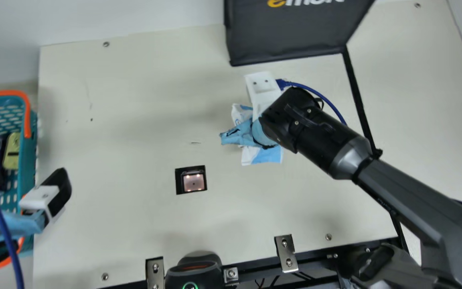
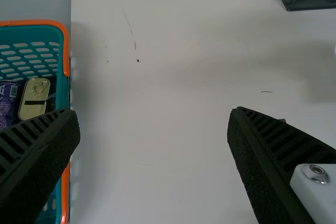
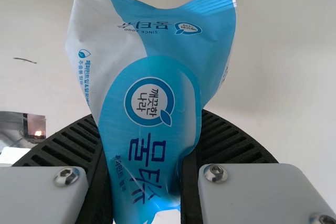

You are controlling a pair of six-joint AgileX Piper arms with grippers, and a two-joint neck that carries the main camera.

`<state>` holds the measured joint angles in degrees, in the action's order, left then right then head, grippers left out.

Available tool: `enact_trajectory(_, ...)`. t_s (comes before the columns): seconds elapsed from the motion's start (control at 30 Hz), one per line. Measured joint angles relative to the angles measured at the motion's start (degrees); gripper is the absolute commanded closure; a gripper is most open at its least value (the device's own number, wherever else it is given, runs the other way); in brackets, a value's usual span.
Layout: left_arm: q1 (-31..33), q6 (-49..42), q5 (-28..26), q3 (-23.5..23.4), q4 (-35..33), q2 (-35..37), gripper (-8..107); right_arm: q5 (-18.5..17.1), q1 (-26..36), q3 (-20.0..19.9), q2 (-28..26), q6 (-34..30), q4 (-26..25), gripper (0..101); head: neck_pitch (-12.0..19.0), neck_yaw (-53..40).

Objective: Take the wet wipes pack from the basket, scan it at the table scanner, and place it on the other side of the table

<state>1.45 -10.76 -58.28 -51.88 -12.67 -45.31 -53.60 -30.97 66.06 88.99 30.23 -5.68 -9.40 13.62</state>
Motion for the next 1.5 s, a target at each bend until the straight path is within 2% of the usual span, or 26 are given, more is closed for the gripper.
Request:
enact_trajectory(0.2, 0.00, 0.00, 0.00, 0.00, 0.00, 0.00, 9, 2.71, 5.76, -4.82, -3.98, -11.22, 6.33, 101, 0.00, 7.38)
enact_trajectory(0.47, 0.00, 0.00, 0.00, 0.00, 0.00, 0.00, 9, 1.91, 16.30, -9.22, -8.14, -27.59, 12.80, 101, 0.09, 7.82)
enact_trajectory(0.6, 0.00, 0.00, 0.00, 0.00, 0.00, 0.00, 9, 1.35, 22.03, -9.94, -8.92, -35.09, 14.47, 101, 0.00, 7.82)
enact_trajectory(0.77, 0.00, 0.00, 0.00, 0.00, 0.00, 0.00, 9, 1.53, 28.79, -10.18, -9.36, -40.78, 14.04, 101, 0.00, 7.82)
enact_trajectory(0.93, 0.00, 0.00, 0.00, 0.00, 0.00, 0.00, 9, 1.88, 34.63, -8.99, -8.82, -43.22, 12.81, 101, 0.09, 7.82)
enact_trajectory(1.13, 0.00, 0.00, 0.00, 0.00, 0.00, 0.00, 9, 1.87, 40.70, -5.75, -6.58, -45.29, 11.54, 101, 0.00, 7.82)
enact_trajectory(1.5, 0.00, 0.00, 0.00, 0.00, 0.00, 0.00, 9, 2.15, 50.52, 2.62, 0.56, -53.03, 14.58, 101, 0.09, 7.82)
